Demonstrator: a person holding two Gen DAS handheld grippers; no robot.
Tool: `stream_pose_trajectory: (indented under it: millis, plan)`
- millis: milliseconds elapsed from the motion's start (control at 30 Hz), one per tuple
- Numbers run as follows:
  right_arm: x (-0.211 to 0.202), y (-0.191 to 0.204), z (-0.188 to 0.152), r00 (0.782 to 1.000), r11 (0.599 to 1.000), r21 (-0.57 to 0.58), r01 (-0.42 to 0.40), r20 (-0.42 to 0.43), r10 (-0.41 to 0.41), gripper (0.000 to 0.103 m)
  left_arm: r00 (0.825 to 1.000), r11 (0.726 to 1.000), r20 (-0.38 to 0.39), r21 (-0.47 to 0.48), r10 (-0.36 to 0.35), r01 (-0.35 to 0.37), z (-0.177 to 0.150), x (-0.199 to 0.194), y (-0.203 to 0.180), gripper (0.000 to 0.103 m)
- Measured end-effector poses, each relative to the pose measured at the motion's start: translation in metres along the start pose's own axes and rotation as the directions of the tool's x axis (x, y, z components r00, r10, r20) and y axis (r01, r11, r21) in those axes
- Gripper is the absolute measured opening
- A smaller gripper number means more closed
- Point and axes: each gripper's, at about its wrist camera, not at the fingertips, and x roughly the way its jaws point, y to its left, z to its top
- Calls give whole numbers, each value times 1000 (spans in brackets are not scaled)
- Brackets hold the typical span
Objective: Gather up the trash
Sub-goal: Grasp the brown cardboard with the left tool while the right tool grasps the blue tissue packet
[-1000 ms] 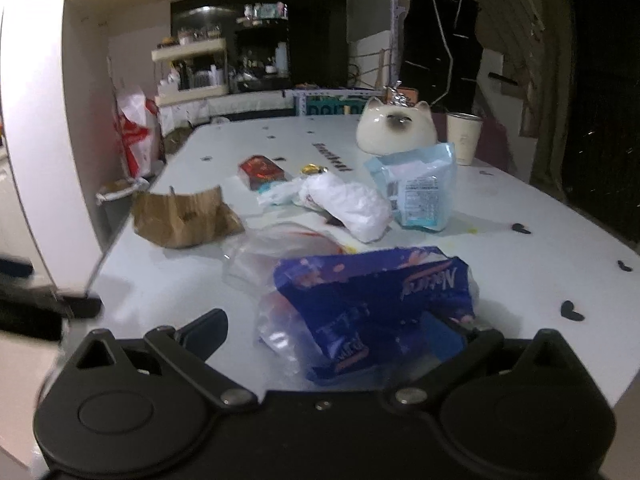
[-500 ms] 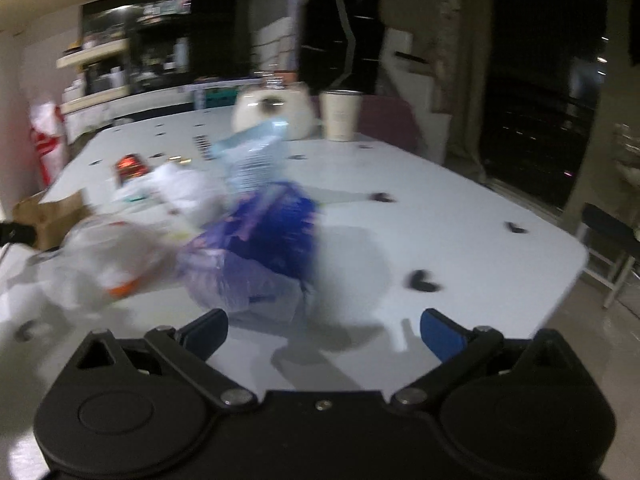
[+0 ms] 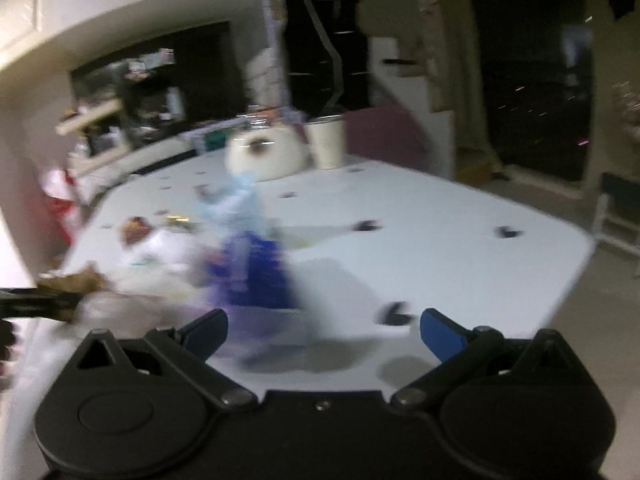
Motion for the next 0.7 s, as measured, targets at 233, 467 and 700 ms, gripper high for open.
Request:
stream_pose_trajectory:
  millis: [233, 467, 700]
  plan:
    - [32, 36, 2, 998, 999, 12, -36, -45, 37, 103, 999, 998, 40, -60, 15, -12, -2, -6, -1, 82]
    - [52, 41, 3, 994, 1000, 8, 4, -108, -3, 88, 998, 998, 52, -59, 31, -28, -3, -17, -7, 67]
    - [47, 36, -6, 989, 998, 10, -60, -133, 61, 62, 998, 997, 51, -70, 34, -30, -8, -29, -6, 54]
